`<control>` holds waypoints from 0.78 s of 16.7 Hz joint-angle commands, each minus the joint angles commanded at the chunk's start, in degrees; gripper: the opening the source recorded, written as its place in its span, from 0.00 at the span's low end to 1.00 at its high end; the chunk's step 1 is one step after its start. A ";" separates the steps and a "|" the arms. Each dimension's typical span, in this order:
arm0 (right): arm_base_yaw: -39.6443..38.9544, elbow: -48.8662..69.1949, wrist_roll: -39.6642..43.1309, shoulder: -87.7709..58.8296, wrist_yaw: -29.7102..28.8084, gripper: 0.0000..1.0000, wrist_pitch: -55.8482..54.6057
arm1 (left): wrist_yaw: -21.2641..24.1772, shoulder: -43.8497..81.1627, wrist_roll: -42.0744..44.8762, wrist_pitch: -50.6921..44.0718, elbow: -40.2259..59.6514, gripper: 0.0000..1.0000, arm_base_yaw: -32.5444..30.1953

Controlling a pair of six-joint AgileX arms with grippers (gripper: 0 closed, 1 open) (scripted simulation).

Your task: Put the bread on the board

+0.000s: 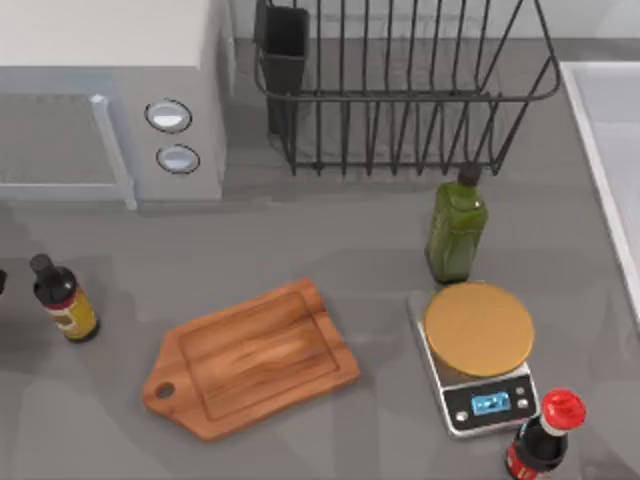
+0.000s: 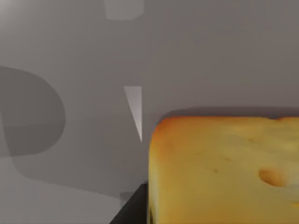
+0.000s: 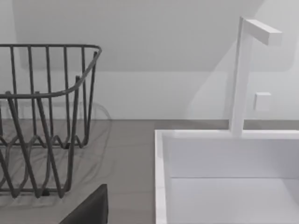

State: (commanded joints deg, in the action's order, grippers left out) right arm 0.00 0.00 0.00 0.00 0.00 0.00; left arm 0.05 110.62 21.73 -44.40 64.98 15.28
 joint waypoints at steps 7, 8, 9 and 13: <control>0.00 0.00 0.00 0.00 0.00 1.00 0.00 | 0.00 0.00 0.00 0.00 0.00 0.00 0.00; 0.00 0.00 0.00 0.00 0.00 1.00 0.00 | -0.01 -0.11 0.08 -0.01 -0.03 0.00 0.07; 0.00 0.00 0.00 0.00 0.00 1.00 0.00 | -0.06 -0.13 0.12 -0.03 -0.01 0.00 0.08; 0.00 0.00 0.00 0.00 0.00 1.00 0.00 | -3.03 -1.58 0.97 -2.39 0.60 0.00 0.09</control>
State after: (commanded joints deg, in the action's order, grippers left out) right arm 0.00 0.00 0.00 0.00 0.00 0.00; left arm -2.97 109.04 22.70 -46.78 65.58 15.36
